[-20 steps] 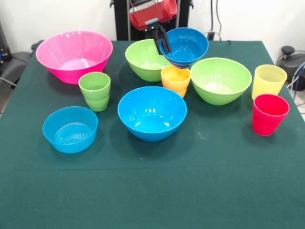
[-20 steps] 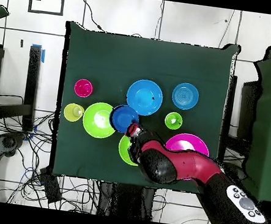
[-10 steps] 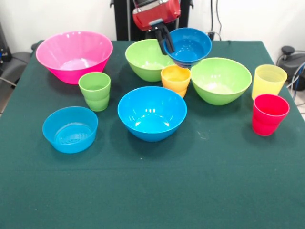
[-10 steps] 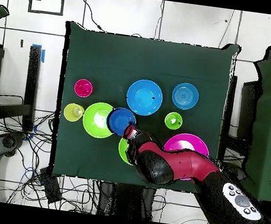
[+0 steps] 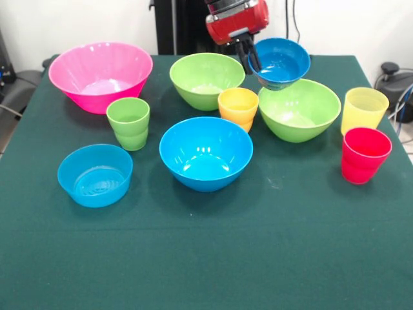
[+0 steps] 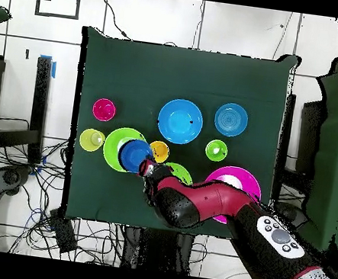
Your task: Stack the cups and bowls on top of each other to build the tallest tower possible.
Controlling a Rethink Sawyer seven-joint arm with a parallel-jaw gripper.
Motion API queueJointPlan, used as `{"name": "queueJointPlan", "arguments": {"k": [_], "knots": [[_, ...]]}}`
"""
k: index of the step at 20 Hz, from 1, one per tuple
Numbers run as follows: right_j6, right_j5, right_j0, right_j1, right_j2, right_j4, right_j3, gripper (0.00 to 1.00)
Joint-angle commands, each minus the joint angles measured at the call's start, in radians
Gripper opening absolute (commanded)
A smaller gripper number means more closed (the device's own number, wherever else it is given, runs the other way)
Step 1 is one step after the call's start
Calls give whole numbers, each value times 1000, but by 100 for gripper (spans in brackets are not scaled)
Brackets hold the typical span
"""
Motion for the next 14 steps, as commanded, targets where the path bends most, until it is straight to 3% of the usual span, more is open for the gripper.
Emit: {"name": "queueJointPlan", "arguments": {"k": [1, 10, 14], "knots": [[-36, 5, 11, 24, -2, -88, -93, 0], [-60, 41, -31, -14, 30, -101, -91, 0], [-94, 82, -70, 6, 68, -105, -109, 0]]}}
